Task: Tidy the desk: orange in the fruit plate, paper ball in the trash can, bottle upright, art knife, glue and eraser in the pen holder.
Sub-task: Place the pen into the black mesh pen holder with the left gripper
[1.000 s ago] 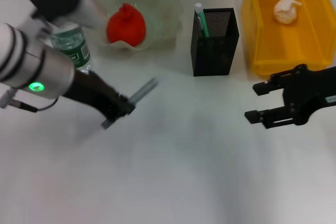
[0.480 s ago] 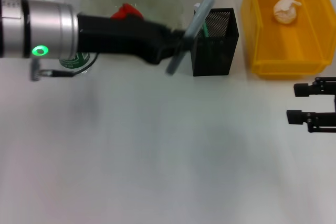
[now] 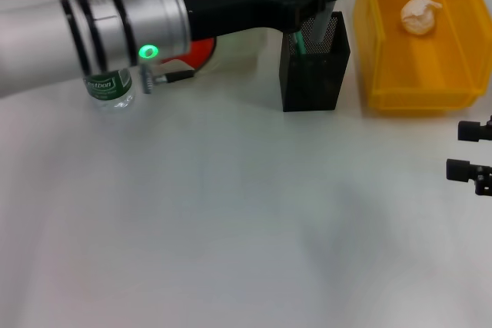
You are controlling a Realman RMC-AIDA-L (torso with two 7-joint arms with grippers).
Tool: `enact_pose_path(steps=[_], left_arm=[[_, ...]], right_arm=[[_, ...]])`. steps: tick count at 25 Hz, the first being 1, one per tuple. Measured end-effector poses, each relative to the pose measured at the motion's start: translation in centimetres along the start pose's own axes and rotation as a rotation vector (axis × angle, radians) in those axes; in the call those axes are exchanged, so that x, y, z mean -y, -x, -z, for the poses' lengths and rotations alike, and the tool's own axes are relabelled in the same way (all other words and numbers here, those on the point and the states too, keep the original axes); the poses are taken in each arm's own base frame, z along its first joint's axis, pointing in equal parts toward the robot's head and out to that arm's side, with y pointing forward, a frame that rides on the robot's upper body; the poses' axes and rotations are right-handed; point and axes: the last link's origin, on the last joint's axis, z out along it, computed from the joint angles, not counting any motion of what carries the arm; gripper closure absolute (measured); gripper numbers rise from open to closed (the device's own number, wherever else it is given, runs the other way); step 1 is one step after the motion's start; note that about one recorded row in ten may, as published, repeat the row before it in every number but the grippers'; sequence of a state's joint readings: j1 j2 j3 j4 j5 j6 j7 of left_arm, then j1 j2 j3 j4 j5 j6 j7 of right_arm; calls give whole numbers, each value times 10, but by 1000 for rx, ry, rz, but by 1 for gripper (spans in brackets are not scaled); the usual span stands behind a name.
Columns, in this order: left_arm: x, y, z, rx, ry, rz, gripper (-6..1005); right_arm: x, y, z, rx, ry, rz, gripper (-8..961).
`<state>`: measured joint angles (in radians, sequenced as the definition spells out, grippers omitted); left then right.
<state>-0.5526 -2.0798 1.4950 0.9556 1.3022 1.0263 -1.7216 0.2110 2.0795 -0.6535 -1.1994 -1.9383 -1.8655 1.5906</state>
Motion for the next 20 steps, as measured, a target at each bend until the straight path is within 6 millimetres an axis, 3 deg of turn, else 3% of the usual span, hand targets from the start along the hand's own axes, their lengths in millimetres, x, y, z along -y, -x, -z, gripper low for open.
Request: enact_pose_path(steps=[8,20], left_arm=[[10,14,-37,-22,-111,-44,850],[23,26,-48,-51,-235,-63,841]], right_arm=[[0,-4,-2,7,7,3,263],[2,-1,-4,8,8,27,262]])
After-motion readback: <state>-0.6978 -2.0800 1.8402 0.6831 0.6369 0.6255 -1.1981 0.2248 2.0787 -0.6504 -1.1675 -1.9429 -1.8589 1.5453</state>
